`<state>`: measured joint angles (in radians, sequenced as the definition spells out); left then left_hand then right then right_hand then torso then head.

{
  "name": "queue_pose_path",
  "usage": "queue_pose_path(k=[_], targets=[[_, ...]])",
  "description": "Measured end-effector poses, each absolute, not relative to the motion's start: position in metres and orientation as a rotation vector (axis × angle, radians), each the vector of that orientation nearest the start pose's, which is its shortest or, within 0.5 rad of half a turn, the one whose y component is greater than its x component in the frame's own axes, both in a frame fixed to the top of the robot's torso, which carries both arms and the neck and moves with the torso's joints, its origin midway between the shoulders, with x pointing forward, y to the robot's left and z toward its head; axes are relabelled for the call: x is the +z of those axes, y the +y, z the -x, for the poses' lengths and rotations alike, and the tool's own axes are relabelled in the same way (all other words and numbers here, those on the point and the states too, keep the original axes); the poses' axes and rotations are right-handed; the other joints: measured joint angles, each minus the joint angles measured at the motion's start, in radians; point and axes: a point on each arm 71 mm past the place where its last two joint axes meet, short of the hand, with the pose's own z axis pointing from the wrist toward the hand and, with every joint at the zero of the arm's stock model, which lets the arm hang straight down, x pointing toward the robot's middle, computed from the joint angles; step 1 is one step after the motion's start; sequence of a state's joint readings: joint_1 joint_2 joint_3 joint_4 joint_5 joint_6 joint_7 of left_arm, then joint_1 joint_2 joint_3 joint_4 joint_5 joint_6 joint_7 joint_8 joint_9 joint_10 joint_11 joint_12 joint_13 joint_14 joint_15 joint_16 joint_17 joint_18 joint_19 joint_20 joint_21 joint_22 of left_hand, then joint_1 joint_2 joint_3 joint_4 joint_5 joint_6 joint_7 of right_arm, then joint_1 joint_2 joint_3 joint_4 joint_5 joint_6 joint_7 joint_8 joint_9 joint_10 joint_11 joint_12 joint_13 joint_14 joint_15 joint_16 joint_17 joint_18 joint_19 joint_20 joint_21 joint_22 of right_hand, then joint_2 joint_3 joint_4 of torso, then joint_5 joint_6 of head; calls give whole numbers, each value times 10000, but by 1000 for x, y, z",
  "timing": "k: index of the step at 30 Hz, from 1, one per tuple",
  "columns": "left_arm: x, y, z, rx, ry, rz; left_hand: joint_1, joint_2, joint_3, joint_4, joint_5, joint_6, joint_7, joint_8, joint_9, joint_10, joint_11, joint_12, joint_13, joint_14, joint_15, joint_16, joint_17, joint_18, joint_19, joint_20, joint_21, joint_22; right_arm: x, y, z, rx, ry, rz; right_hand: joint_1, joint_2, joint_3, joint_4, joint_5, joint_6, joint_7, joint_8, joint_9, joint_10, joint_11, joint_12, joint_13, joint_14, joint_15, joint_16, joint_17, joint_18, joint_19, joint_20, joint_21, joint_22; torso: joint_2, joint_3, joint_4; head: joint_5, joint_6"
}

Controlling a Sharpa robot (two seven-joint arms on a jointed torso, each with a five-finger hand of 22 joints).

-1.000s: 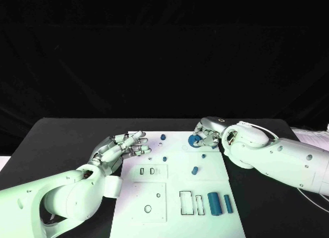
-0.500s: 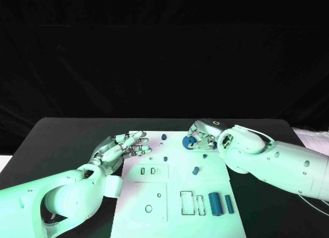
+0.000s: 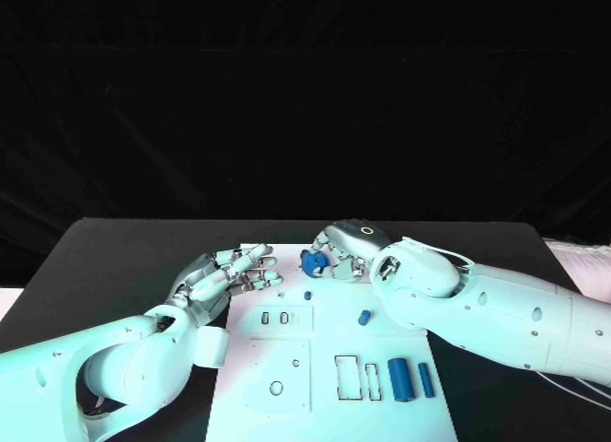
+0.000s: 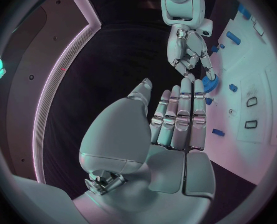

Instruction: Assemble the parts on the task board

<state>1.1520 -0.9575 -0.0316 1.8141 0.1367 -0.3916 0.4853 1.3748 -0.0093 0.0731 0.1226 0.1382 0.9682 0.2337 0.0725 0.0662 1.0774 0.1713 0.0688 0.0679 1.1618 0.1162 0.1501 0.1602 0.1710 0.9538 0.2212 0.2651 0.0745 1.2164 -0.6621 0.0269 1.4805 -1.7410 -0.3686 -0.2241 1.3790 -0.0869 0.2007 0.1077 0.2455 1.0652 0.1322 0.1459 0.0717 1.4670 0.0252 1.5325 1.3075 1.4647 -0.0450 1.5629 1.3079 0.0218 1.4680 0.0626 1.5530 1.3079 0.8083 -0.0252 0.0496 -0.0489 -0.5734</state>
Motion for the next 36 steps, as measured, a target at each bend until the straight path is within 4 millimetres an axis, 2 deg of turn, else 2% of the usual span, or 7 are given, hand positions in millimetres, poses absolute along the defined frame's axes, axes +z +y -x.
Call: queue_pose_path(k=[11, 27, 33, 36], targets=[[-171, 187, -427, -16914, 13666, 12597, 0, 0, 0, 0, 0, 0, 0, 0, 0, 0, 0, 0, 0, 0, 0, 0, -1, -1, 0, 0, 0, 1, -154, -100, -502, 5782, 14280, 3674, 0, 0, 30, -28, -63, 0, -1, -84, 0, 0, 1, -39, -1, 0, 0, 0, -1, 0, 0, 0, 0, -2, 7, 13, 6, 66, -30], [-171, 186, -427, -16946, 13687, 12593, 0, 0, -28, -28, 0, 0, 0, 0, 0, -35, 34, 0, 0, 0, 0, -40, 6, 0, 0, 0, 0, 2, -161, -89, -514, 5485, 14374, 3768, -112, 0, 67, 10, -191, 82, -43, -173, 2, 1, 2, -90, -2, 0, 1, 0, -3, 1, 0, 1, 0, -4, 7, 22, -12, 117, -53], [-171, 185, -427, -16953, 13699, 12594, 0, 0, -28, -28, 0, 0, -1, 0, 0, -35, 34, 0, 0, 0, 0, -40, 6, 0, 0, 0, 0, 2, -161, -87, -516, 5400, 14412, 3791, -355, -83, 75, 19, -643, 231, -94, -447, 5, 5, 10, -246, 6, 5, 5, -1, -4, 1, 0, 1, 0, -5, 8, 27, -25, 114, -75], [-172, 184, -428, -16953, 13706, 12595, 0, 0, -28, -28, 0, 0, 0, 0, 0, -35, 35, 0, 0, 0, 0, -40, 5, 0, 0, 0, 0, 2, -162, -87, -516, 5328, 14476, 3789, -635, -55, 54, 164, -1442, -92, -18, -691, -6, -18, 165, -366, 6, 2, 119, -1, -4, 1, -38, 44, -1, -5, 8, 27, -26, 121, -77]])
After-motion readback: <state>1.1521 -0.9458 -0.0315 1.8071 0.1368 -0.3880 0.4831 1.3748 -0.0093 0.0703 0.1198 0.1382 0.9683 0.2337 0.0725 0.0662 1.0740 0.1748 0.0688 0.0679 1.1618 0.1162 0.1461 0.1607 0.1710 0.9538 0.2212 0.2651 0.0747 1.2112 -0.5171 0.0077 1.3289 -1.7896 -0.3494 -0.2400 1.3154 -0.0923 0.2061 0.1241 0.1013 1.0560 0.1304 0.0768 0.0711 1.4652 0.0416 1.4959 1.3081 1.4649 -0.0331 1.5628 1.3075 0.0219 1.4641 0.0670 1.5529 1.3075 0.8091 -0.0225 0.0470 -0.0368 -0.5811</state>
